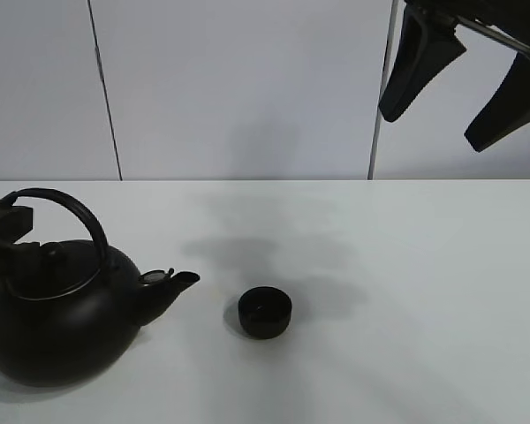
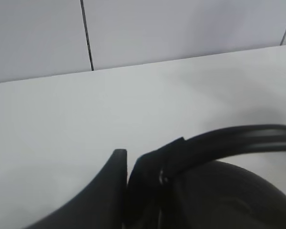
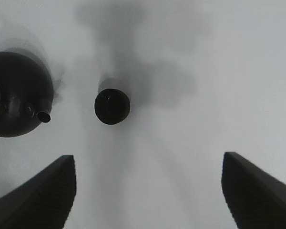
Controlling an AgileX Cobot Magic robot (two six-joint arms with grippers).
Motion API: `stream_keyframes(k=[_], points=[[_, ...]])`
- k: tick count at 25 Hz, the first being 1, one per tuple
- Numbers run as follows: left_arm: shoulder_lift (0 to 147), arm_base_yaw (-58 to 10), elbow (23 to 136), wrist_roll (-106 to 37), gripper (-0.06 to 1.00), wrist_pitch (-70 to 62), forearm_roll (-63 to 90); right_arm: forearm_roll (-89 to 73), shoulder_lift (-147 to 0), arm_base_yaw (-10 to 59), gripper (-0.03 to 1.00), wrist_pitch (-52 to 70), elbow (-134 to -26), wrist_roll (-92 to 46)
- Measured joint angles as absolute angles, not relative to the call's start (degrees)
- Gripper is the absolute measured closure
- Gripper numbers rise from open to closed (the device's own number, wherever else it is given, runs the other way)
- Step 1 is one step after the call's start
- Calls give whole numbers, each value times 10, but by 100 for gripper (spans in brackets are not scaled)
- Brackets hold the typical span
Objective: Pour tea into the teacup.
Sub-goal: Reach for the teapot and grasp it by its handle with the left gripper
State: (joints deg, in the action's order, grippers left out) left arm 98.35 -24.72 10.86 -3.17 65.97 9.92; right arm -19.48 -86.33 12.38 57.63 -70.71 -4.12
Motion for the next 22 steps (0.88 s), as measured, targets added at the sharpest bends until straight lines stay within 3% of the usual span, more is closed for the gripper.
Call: stream_keyframes(k=[22], points=[[952,-247,150,-21,79,595,54,-195,-863,124,39,575,-707,-41]])
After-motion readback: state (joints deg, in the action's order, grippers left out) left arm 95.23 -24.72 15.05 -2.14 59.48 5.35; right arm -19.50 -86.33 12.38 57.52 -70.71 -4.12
